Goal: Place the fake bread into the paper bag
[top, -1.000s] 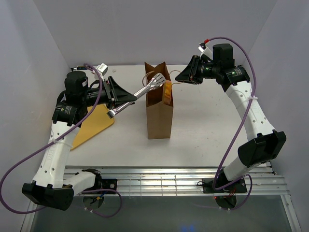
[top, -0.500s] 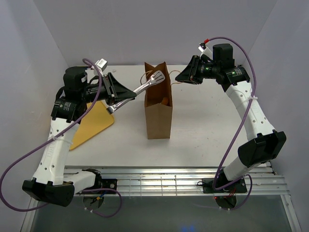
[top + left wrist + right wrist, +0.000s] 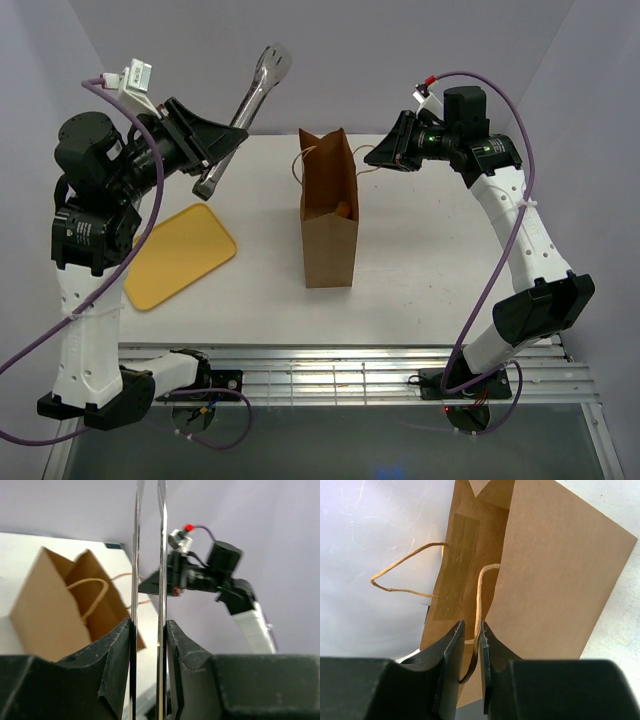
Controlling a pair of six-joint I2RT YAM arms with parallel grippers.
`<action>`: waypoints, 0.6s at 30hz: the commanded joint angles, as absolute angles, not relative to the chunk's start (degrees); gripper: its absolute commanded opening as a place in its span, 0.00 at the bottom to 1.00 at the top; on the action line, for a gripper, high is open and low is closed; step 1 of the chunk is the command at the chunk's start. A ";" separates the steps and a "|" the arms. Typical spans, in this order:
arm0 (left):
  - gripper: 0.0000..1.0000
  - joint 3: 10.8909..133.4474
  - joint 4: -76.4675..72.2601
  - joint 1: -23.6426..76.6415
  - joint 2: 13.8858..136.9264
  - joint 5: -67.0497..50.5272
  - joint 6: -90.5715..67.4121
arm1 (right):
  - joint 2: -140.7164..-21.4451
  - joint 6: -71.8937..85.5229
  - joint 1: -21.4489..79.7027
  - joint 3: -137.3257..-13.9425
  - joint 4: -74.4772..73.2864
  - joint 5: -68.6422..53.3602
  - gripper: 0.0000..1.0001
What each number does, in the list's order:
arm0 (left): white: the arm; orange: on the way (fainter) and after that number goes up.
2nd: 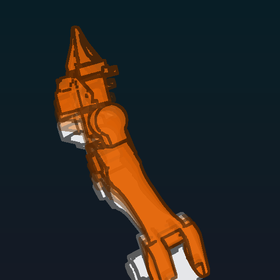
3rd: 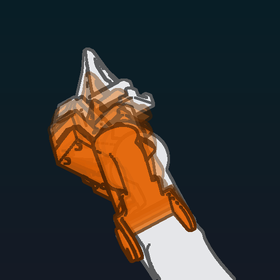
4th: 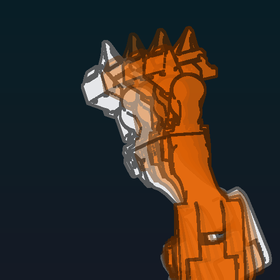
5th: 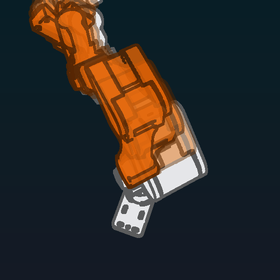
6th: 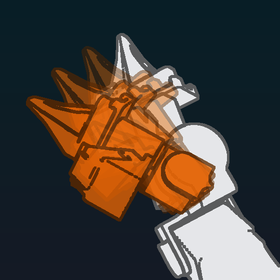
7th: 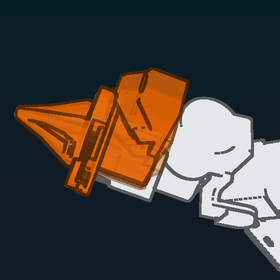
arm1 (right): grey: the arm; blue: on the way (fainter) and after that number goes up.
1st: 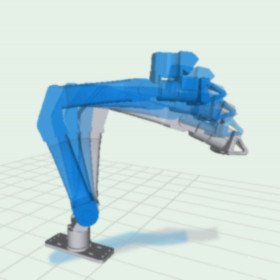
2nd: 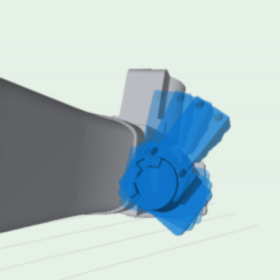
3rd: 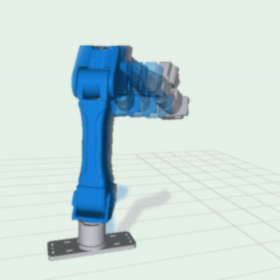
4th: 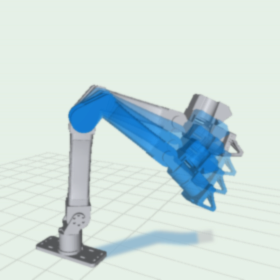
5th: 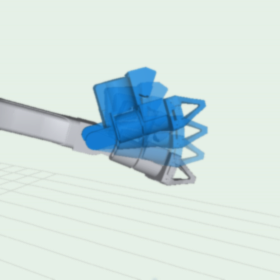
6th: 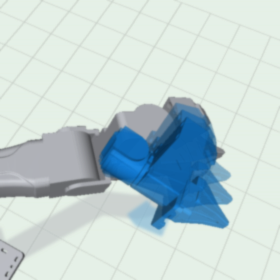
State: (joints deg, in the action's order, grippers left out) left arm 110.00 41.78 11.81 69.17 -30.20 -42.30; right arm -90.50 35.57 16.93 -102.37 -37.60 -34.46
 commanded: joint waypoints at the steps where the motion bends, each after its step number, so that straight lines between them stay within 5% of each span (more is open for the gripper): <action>1: 0.43 99.55 44.66 11.86 66.02 -17.07 -32.97 | -89.12 35.16 16.61 -105.12 -38.32 -34.54 0.24; 6: 0.44 78.96 34.75 11.78 58.46 -8.37 -29.71 | -88.68 35.51 16.61 -104.94 -39.55 -34.45 0.29; 8: 0.44 69.93 31.39 11.78 55.91 -7.21 -29.62 | -88.07 35.68 16.61 -104.24 -39.55 -34.37 0.43; 18: 0.43 49.40 14.78 13.27 57.73 -2.55 -26.81 | -85.26 34.10 16.61 -101.69 -43.77 -32.96 0.63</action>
